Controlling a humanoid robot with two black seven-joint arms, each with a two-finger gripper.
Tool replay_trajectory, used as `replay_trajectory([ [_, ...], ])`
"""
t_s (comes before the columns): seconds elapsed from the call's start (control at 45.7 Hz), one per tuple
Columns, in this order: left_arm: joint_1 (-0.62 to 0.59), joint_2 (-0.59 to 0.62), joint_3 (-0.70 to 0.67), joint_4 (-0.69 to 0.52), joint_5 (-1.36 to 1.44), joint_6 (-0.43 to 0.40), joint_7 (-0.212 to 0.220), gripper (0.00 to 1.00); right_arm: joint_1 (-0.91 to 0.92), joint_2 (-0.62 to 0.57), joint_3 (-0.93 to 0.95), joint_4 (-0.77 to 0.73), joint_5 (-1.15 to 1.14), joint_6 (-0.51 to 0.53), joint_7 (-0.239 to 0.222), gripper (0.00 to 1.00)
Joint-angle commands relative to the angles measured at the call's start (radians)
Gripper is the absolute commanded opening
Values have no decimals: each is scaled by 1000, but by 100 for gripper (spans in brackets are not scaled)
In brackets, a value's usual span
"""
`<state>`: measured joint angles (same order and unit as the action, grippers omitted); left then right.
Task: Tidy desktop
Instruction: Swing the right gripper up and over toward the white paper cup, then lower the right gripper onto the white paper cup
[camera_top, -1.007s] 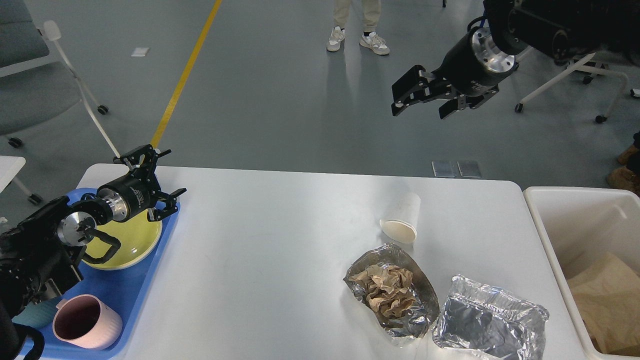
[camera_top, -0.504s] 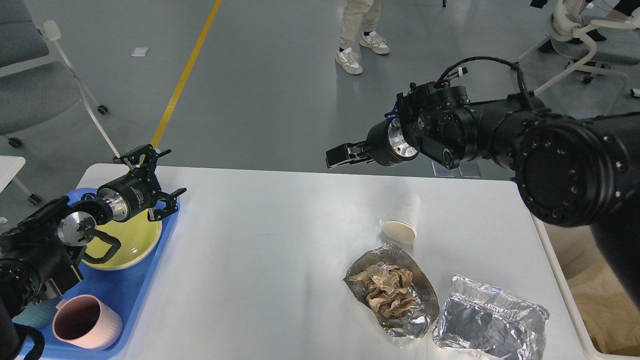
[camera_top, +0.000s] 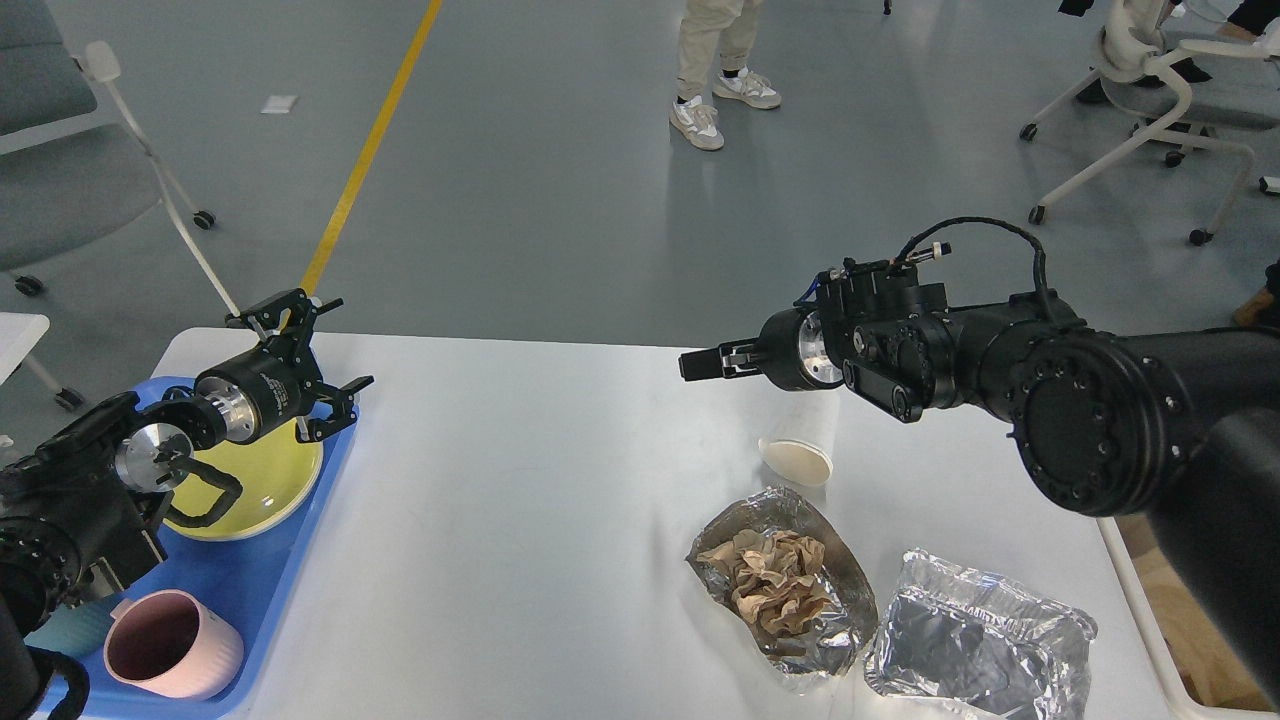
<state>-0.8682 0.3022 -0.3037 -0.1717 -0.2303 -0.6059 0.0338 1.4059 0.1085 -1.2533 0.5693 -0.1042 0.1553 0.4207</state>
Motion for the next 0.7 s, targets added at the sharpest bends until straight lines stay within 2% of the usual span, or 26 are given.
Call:
replay_trajectory([
  [0.0,0,0,0,0,0,0,0,96,-50,-12,0,-2,0,-28,0,100],
  [0.153,0,0,0,0,0,0,0,96,-90,-29,-8,-20,0,-65,-3,100],
  [0.263,0,0,0,0,0,0,0,96,-94,-47,-32,-22,-2,-69,-26,100],
  [0.438,0,0,0,0,0,0,0,96,-104,-69,-43,-9,9,-42,-121,100],
  [0.591,0,0,0,0,0,0,0,96,-111,-76,-40,-8,109,-7,-157,100],
  [0.679,0,0,0,0,0,0,0,96,-122,-90,-44,-6,123,19,-210,100],
])
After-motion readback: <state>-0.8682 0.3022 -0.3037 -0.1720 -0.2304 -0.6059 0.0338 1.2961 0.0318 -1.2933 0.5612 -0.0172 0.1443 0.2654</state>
